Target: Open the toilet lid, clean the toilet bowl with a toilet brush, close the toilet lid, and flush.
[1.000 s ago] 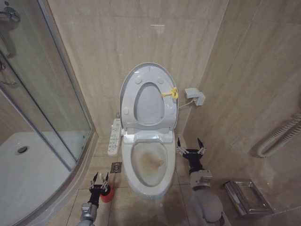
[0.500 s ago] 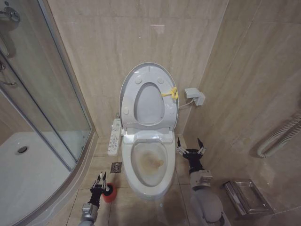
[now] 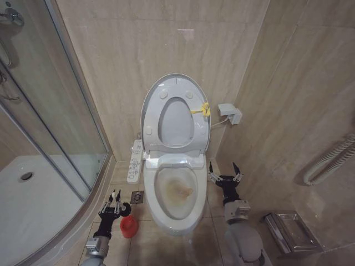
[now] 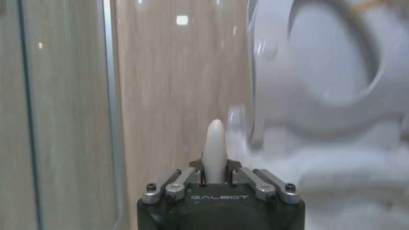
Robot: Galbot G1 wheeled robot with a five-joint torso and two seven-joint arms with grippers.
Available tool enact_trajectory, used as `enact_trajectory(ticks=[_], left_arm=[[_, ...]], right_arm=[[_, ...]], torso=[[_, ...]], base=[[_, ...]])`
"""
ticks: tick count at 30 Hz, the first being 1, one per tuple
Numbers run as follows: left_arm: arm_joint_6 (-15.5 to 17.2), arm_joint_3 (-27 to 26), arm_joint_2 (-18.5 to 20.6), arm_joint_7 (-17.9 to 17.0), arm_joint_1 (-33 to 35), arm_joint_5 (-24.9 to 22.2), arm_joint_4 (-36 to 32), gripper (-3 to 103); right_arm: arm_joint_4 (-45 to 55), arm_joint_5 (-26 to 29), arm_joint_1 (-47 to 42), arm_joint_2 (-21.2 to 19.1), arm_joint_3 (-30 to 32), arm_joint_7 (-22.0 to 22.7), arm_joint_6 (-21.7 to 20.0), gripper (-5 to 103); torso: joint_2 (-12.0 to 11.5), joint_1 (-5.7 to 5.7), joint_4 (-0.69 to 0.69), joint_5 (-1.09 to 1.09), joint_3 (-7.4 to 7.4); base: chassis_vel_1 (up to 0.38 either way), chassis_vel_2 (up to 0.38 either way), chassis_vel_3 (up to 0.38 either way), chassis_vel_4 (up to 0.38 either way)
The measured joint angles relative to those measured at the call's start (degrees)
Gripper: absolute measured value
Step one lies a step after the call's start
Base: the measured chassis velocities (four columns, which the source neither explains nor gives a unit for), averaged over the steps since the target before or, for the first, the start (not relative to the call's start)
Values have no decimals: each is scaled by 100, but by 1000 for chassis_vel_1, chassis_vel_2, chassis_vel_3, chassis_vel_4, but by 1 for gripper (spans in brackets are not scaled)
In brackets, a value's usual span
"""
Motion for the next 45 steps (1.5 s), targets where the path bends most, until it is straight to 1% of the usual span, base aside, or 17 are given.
enact_trajectory(ticks=[3,4,5,6,8,9,12,14,16,23,26,28,32,37,38,42,45], left_arm=[[192,-27,24,-32,422,-41,-1036,21],[192,-27,24,-32,422,-41,-1036,21],[250,-27,34,-49,509,-51,-1283,21],[402,-16,58,-95,663,-61,-1745,21],[579,26,82,-152,794,-68,-2150,21],[579,26,82,-152,794,-68,-2150,21],[907,140,139,-165,882,-113,-2839,21],[985,173,157,-162,870,-142,-2961,21],[1175,260,215,-143,710,-239,-3142,21],[1220,524,447,-30,209,-545,-2784,21],[1203,812,615,53,-206,-653,-2356,21],[1200,847,624,60,-253,-655,-2315,21],[1217,1198,672,89,-647,-758,-2031,21],[1239,1993,694,162,-1504,-978,-1432,21],[1239,1993,694,162,-1504,-978,-1432,21],[1269,2712,598,164,-2200,-1033,-733,21],[1333,2936,539,160,-2420,-1061,-452,21]], right_arm=[[0,0,0,0,0,0,0,100],[0,0,0,0,0,0,0,100],[0,0,0,0,0,0,0,100],[0,0,0,0,0,0,0,100],[0,0,0,0,0,0,0,100],[0,0,0,0,0,0,0,100],[0,0,0,0,0,0,0,100],[0,0,0,0,0,0,0,100],[0,0,0,0,0,0,0,100],[0,0,0,0,0,0,0,100],[0,0,0,0,0,0,0,100],[0,0,0,0,0,0,0,100],[0,0,1,0,0,0,0,100],[0,0,0,0,0,0,0,100],[0,0,0,0,0,0,0,100],[0,0,-1,0,0,0,0,100],[0,0,-1,0,0,0,0,100]], torso=[[0,0,0,1,0],[0,0,0,1,0],[0,0,0,1,0],[0,-1,0,3,0],[0,0,0,1,0],[0,0,0,1,0],[0,-1,-1,1,0],[0,0,0,1,0],[0,0,-1,2,0],[0,-1,-1,0,0],[0,-2,0,0,0],[0,-2,-1,0,-1],[-1,3,2,0,2],[-2,3,2,1,2],[-2,3,2,1,2],[0,-1,-2,2,0],[0,-2,-1,1,0]], base=[[0,0,0,0],[0,0,0,0],[0,0,0,0],[0,0,0,0],[0,0,0,0],[0,0,0,0],[0,0,0,0],[0,0,0,0],[0,0,0,0],[0,0,0,0],[-64,54,50,-51],[-114,61,86,-67],[-138,135,113,-112],[-68,43,41,-50],[0,0,0,0],[32,-39,-30,28],[12,-13,-18,13]])
